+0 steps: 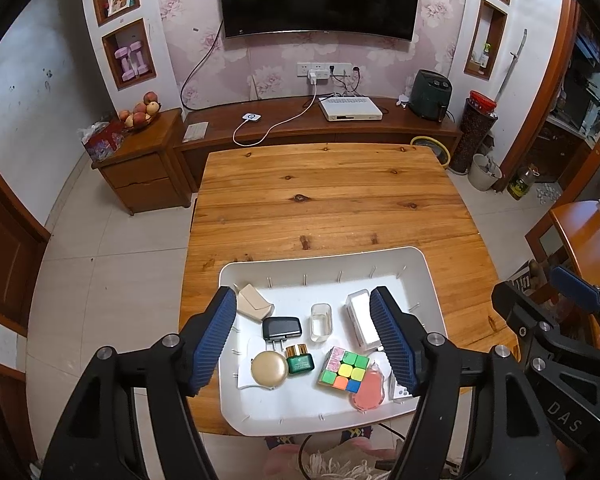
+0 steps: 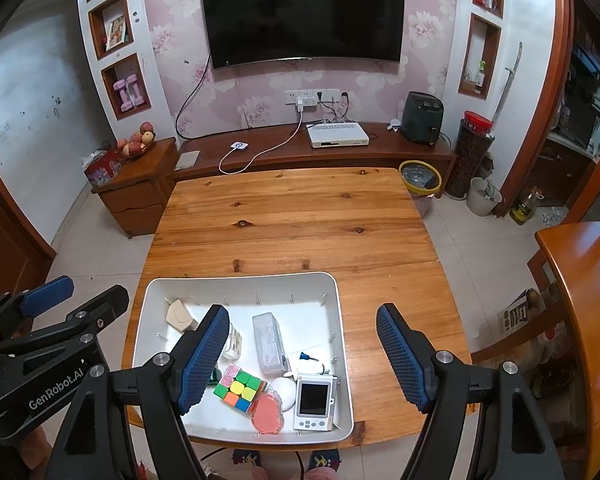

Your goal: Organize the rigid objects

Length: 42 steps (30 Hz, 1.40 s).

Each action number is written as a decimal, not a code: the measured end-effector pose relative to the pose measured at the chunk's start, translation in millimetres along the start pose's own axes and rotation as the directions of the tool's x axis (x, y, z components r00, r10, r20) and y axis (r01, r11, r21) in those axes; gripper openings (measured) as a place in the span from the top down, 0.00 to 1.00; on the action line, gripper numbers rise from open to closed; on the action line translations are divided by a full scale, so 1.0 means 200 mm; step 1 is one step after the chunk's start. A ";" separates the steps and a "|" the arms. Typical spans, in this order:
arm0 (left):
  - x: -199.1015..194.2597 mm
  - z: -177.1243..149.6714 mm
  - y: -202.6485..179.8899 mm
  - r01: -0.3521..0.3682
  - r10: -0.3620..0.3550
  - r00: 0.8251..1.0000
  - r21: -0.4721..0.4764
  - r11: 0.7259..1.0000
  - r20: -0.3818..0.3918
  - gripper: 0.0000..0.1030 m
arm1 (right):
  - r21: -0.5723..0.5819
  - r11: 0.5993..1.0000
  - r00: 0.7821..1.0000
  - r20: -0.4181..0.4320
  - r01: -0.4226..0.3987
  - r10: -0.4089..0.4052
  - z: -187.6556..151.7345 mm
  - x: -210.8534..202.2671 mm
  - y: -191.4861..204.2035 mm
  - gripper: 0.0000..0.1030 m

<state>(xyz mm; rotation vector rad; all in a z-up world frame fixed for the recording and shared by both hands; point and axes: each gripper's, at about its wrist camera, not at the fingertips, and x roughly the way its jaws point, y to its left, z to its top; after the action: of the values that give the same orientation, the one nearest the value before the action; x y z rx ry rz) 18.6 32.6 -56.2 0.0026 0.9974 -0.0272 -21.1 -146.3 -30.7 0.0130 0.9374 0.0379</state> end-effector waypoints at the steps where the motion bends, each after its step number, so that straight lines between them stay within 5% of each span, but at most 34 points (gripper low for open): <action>1: 0.00 0.00 0.00 0.001 -0.001 1.000 -0.002 1.000 0.000 0.29 | 0.000 1.000 1.000 0.000 0.000 0.000 0.00 0.00 0.00 0.25; 42: 0.01 -0.01 0.00 -0.003 0.003 1.000 -0.010 1.000 -0.003 0.26 | -0.001 1.000 1.000 -0.012 0.001 -0.001 -0.04 0.03 -0.02 0.25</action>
<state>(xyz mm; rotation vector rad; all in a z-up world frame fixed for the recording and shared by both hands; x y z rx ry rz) 18.4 33.5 -58.6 -0.0051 1.0001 -0.0192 -23.9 -150.6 -40.2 0.0118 0.9490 0.0376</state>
